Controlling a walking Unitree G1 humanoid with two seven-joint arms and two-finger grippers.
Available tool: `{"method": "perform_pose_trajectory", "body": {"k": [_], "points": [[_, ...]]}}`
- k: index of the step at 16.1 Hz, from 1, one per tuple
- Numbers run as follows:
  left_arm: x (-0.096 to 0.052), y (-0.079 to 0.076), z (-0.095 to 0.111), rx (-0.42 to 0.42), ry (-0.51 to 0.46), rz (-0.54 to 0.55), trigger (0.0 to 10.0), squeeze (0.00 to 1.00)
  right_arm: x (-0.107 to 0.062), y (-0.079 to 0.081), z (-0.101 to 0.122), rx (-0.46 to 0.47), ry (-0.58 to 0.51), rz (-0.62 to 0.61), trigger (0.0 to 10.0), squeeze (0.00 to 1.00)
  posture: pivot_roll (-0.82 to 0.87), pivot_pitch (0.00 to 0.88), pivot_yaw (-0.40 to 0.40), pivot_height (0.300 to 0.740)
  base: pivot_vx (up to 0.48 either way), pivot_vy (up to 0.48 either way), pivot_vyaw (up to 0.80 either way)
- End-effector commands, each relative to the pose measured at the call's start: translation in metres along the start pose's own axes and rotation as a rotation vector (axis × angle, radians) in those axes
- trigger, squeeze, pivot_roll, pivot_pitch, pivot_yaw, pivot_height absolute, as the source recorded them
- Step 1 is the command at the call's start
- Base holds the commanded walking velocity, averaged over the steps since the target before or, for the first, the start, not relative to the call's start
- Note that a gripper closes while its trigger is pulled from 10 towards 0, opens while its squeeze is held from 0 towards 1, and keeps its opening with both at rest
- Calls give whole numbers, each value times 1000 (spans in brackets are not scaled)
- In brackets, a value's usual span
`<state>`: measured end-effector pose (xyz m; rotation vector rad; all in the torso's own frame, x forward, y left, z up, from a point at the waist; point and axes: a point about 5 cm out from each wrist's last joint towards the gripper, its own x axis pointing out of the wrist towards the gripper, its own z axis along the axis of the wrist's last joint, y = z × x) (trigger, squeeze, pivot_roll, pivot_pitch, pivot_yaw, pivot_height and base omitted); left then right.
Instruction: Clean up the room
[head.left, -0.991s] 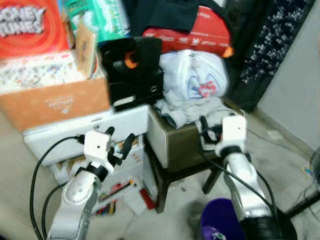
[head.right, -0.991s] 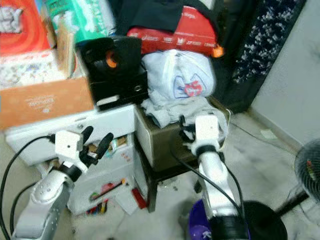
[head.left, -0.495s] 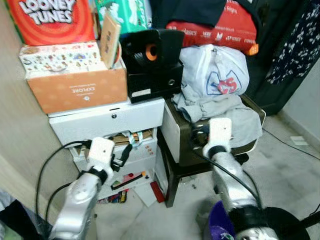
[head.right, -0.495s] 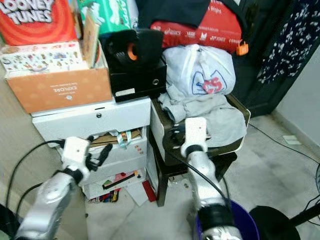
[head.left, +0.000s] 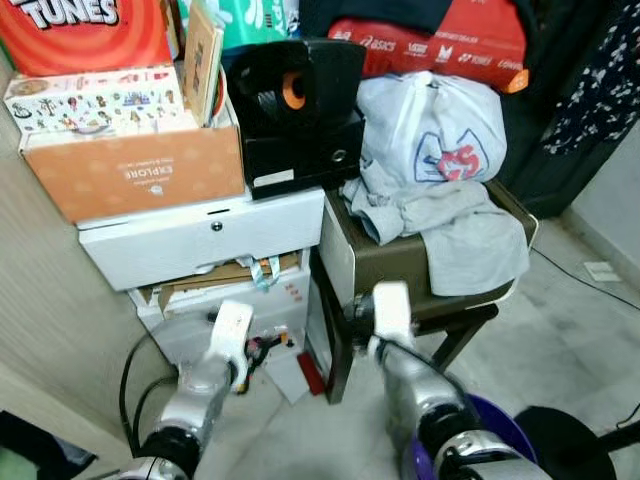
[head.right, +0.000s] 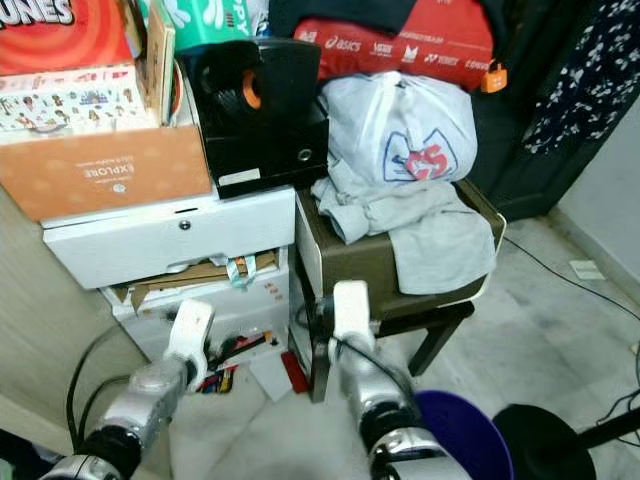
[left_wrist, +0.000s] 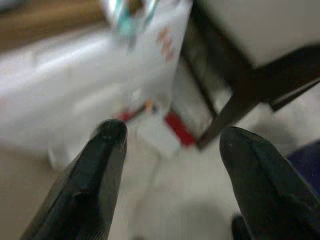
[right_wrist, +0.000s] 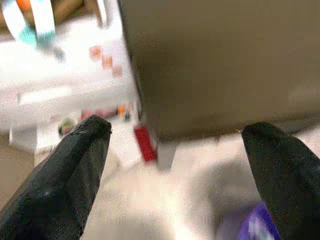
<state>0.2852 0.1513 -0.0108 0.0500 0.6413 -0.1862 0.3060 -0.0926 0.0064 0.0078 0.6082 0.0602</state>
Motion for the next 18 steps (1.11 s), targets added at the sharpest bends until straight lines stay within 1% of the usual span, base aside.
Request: {"method": "perform_pose_trajectory", "body": {"k": [1,2,3,4,5,6,7,8,9,11,12,14,15,18], "points": [[-2,8,-23,-79,122,44,10000,0,0,-4,-14,16,82,-46,10000,0,-86,53,-55,740,0,0,0],[-6,15,-36,-90,184,88,10000,0,-3,-5,-28,-20,141,-60,10000,0,-86,56,-61,740,0,0,0],[-11,20,-50,-107,243,127,10000,0,-6,-7,-43,-30,206,-77,10000,0,-84,61,-65,740,0,0,0],[-12,22,-54,-100,259,133,10000,0,-7,-7,-47,-35,227,-80,10000,0,-74,67,-71,740,0,0,0],[-17,29,-66,-73,314,164,10000,0,-9,-8,-54,-53,260,-82,10000,0,-67,78,-75,740,0,0,0],[-24,37,-80,-83,378,213,10000,0,-9,-8,-58,-36,283,-83,10000,0,-66,83,-74,740,0,0,0],[-25,37,-81,-79,383,212,10000,0,-9,-7,-56,-9,281,-82,10000,0,-62,87,-74,740,0,0,0],[-23,37,-78,-68,377,205,10000,0,-8,-8,-53,-37,280,-76,10000,0,-59,84,-77,740,0,0,0],[-23,35,-78,-56,379,196,10000,0,-8,-8,-52,-45,279,-75,10000,0,-58,83,-79,740,0,0,0],[-20,30,-73,-24,374,173,10000,0,-7,-8,-49,-81,271,-63,10000,0,-65,77,-83,740,0,0,713],[-18,28,-71,-14,369,163,10000,0,-6,-8,-47,-82,267,-65,10000,0,-70,75,-82,740,0,0,800],[-17,27,-70,-14,368,162,10000,0,-6,-9,-45,-80,263,-66,10000,0,-72,71,-85,740,0,0,800],[-16,27,-67,-22,358,163,10000,0,-5,-8,-42,-98,252,-58,10000,0,-69,67,-90,740,0,0,800],[-14,27,-61,-30,340,155,10000,0,-4,-4,-38,-104,242,-47,10000,0,-74,66,-86,740,0,0,800]]}}
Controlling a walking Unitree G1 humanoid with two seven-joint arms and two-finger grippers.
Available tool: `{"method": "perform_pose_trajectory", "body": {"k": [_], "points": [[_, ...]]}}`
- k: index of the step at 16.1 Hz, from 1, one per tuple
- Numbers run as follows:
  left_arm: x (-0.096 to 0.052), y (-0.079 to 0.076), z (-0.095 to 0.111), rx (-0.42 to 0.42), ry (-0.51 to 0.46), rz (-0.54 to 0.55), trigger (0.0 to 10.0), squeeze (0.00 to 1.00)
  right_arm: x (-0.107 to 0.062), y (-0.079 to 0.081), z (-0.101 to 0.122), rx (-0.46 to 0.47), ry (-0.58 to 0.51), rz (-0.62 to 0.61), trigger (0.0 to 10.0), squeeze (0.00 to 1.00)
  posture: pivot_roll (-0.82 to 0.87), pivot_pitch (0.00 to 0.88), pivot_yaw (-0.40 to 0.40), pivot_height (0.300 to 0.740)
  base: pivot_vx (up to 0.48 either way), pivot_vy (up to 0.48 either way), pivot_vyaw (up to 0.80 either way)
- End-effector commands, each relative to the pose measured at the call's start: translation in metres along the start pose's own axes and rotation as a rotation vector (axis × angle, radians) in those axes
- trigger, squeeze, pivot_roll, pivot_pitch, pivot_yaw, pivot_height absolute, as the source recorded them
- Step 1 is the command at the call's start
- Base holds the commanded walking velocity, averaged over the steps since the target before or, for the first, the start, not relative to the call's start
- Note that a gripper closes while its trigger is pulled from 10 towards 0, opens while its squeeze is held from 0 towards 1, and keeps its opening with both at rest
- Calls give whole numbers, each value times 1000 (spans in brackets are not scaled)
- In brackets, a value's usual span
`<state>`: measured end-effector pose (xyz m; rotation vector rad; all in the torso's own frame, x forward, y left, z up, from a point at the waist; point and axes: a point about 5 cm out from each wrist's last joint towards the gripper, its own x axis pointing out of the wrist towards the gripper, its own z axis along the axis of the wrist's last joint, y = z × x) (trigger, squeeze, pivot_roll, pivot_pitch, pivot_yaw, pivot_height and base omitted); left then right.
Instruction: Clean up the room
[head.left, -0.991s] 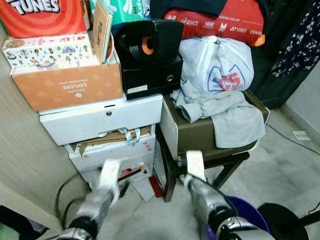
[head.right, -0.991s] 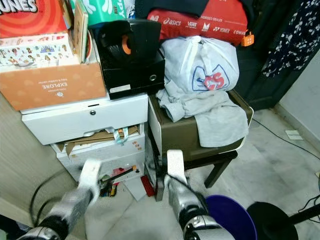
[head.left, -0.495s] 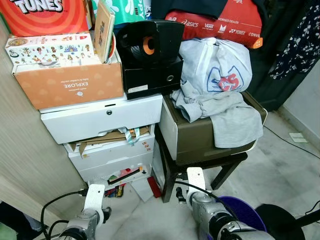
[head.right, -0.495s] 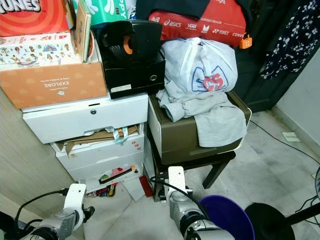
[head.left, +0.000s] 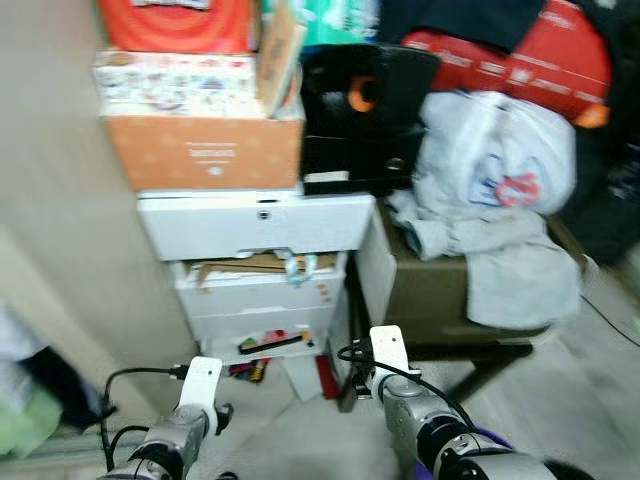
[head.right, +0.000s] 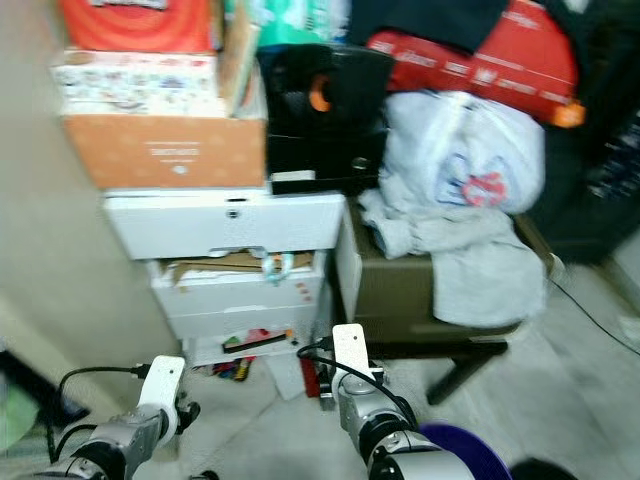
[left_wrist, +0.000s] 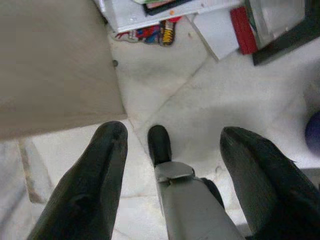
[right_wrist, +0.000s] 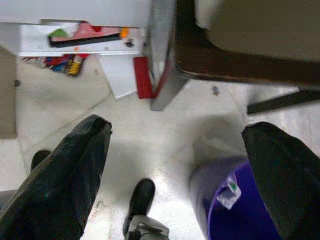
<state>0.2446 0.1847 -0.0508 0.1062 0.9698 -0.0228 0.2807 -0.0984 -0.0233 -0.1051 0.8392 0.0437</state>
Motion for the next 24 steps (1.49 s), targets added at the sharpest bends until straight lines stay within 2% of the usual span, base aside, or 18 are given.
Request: {"method": "perform_pose_trajectory", "body": {"k": [1,3,6,12,24], "points": [[0,1,0,8,1,-6,10000,0,0,2,3,-9,3,1,10000,0,-76,65,-83,740,0,0,800],[0,0,2,29,1,-9,10000,0,0,3,5,-5,1,1,10000,0,-72,64,-79,740,0,0,713],[0,3,3,17,0,5,10000,0,0,1,2,-21,15,-11,10000,0,-66,66,-80,740,0,0,550],[0,3,5,-8,-10,-7,10000,0,0,-3,6,17,1,-29,10000,0,-69,62,-81,740,0,0,0],[0,-2,10,21,-28,-31,10000,0,0,3,7,-2,7,1,10000,0,-62,48,-90,740,0,0,-46]]}}
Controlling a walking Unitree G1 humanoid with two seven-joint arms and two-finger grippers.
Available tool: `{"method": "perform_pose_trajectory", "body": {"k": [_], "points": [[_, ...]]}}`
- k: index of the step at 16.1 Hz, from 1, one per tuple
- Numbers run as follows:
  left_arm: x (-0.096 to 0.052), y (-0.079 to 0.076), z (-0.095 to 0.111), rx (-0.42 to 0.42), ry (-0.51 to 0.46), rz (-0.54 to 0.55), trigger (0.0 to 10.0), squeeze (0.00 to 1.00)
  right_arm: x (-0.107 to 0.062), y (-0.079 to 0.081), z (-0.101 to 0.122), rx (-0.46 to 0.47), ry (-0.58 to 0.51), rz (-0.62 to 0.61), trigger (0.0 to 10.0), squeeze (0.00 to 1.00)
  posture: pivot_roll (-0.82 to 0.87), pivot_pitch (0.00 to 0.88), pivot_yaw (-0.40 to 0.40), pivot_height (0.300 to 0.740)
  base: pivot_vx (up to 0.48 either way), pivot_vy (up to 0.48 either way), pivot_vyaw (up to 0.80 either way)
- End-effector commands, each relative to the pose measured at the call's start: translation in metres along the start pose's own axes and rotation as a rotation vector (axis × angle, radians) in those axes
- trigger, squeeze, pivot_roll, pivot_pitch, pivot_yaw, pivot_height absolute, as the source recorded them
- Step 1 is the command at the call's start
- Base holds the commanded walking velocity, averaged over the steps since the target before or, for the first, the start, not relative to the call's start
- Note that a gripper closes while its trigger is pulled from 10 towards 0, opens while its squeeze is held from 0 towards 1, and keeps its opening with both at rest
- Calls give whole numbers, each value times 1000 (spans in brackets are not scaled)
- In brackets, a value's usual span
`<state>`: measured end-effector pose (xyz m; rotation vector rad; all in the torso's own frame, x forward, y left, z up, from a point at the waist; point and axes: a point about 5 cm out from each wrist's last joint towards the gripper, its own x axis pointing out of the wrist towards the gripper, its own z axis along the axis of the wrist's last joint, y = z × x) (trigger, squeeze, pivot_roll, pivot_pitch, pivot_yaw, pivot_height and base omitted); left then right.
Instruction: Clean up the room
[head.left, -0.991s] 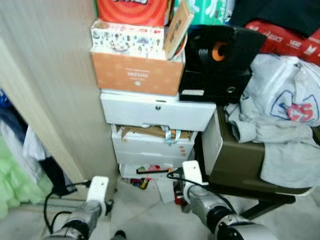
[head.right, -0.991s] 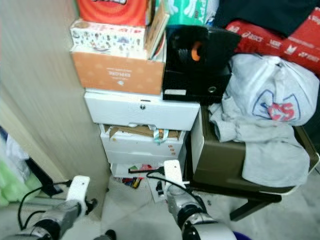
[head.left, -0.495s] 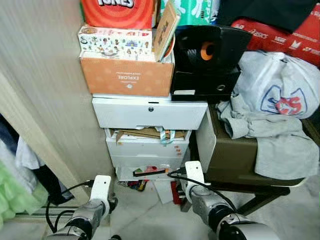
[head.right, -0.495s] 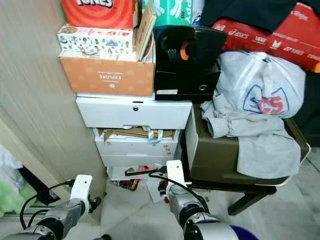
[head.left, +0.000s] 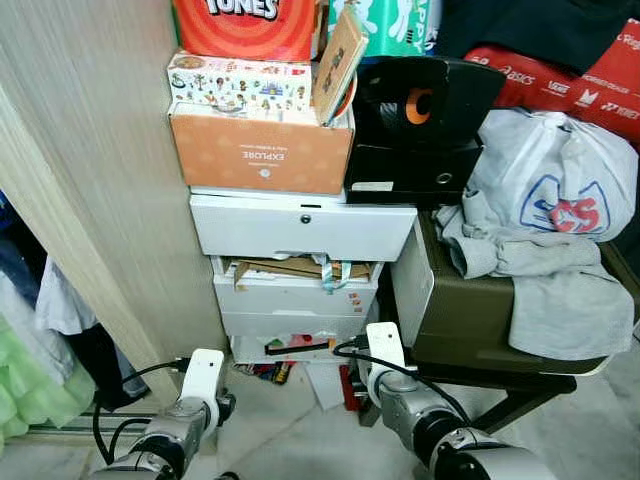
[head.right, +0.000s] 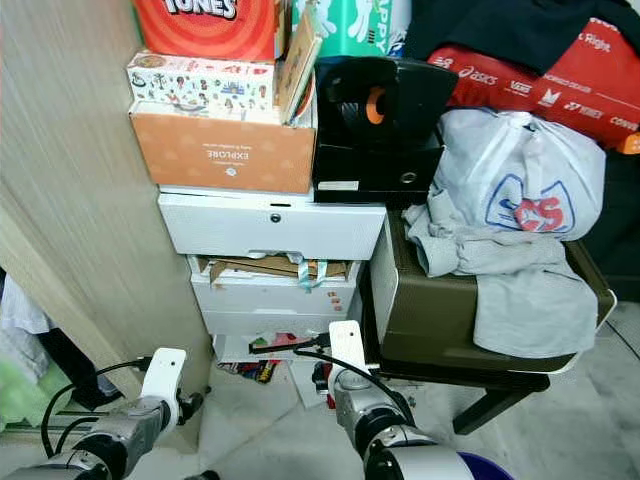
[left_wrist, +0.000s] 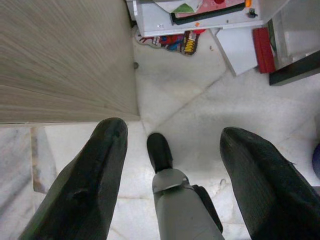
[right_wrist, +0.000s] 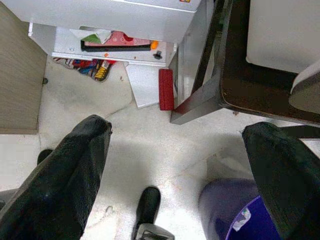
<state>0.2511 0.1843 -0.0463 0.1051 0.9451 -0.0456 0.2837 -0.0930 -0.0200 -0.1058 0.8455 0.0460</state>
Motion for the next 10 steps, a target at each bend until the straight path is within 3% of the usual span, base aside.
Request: {"method": "perform_pose_trajectory", "body": {"k": [1,6,8,10], "points": [[0,-2,2,14,-1,-11,10000,0,0,-1,2,-1,0,0,10000,0,-62,48,-90,740,0,0,0],[0,-2,3,24,-3,-13,10000,0,0,0,3,-4,-5,3,10000,0,-63,50,-87,740,0,0,0],[0,-2,3,28,-3,-14,10000,0,0,0,4,-5,-7,3,10000,0,-64,50,-87,740,-480,0,0],[0,-3,4,27,-6,-13,10000,0,0,0,5,-9,-11,4,10000,0,-66,52,-86,740,0,0,0]]}}
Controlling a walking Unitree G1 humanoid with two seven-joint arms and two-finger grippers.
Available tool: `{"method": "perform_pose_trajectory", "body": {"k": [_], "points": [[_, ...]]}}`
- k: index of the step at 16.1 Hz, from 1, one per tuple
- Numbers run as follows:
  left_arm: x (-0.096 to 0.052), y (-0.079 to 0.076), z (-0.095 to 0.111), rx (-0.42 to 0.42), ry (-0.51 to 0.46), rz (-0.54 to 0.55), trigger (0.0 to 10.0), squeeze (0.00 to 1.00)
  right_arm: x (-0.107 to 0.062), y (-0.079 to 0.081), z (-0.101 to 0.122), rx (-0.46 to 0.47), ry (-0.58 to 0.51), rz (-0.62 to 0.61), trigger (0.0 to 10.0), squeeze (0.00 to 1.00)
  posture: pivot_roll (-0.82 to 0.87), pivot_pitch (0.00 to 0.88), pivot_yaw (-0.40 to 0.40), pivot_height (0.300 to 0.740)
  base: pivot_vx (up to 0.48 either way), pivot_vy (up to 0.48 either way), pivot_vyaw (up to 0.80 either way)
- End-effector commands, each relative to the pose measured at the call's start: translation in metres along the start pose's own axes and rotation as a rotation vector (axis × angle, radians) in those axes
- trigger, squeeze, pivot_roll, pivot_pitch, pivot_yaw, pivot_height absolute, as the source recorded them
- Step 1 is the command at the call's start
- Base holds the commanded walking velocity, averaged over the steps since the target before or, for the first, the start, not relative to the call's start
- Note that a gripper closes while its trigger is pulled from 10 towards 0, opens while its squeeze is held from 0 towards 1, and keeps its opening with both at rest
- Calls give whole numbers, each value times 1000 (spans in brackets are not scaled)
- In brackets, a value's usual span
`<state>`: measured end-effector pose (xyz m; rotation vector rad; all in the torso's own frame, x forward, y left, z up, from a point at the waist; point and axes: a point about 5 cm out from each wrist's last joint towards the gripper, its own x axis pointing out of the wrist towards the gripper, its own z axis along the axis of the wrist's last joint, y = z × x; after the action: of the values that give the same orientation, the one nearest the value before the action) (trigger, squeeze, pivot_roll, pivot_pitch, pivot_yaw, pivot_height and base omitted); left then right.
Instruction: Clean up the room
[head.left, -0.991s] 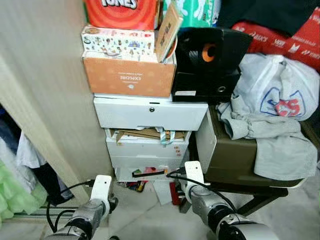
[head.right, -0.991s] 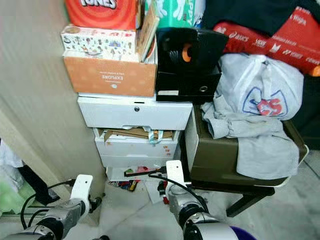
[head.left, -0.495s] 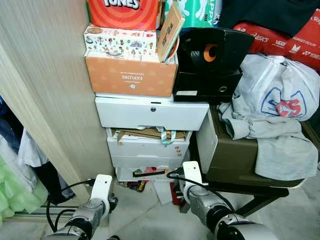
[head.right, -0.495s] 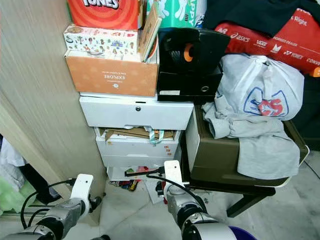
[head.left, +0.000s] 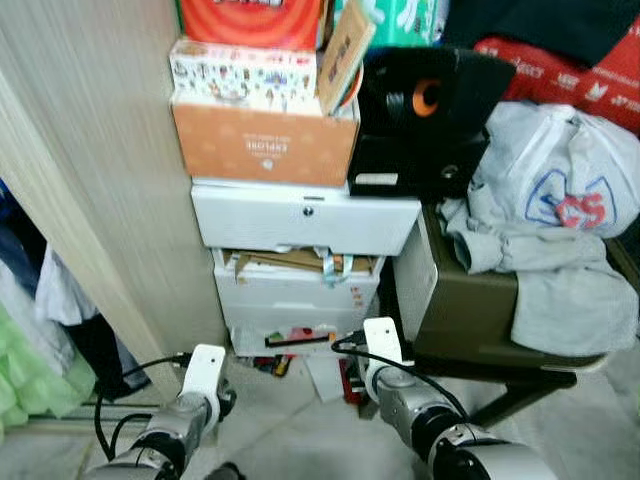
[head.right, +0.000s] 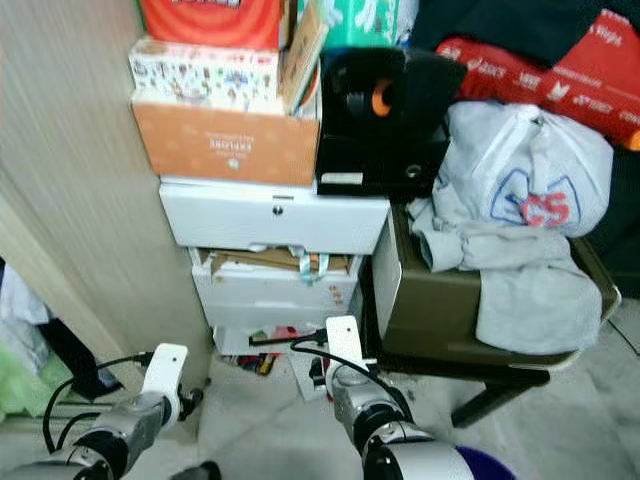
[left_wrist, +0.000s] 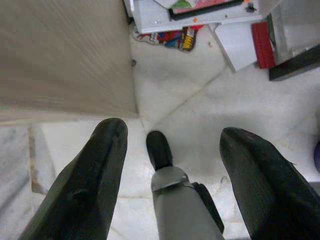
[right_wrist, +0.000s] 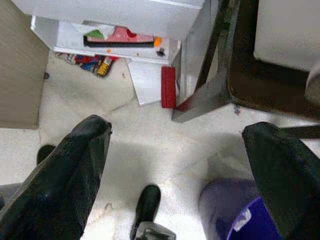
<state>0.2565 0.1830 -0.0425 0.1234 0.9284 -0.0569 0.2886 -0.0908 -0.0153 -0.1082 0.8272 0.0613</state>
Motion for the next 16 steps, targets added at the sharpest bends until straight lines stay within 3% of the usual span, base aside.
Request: {"method": "perform_pose_trajectory", "body": {"k": [1,16], "points": [[0,-2,-3,5,9,-13,10000,0,0,-1,-2,-2,7,-7,10000,0,-66,53,-85,740,0,0,0],[0,0,-1,-30,-8,-6,10000,0,0,-3,-7,25,36,-25,10000,0,-70,64,-82,740,0,0,0]]}}
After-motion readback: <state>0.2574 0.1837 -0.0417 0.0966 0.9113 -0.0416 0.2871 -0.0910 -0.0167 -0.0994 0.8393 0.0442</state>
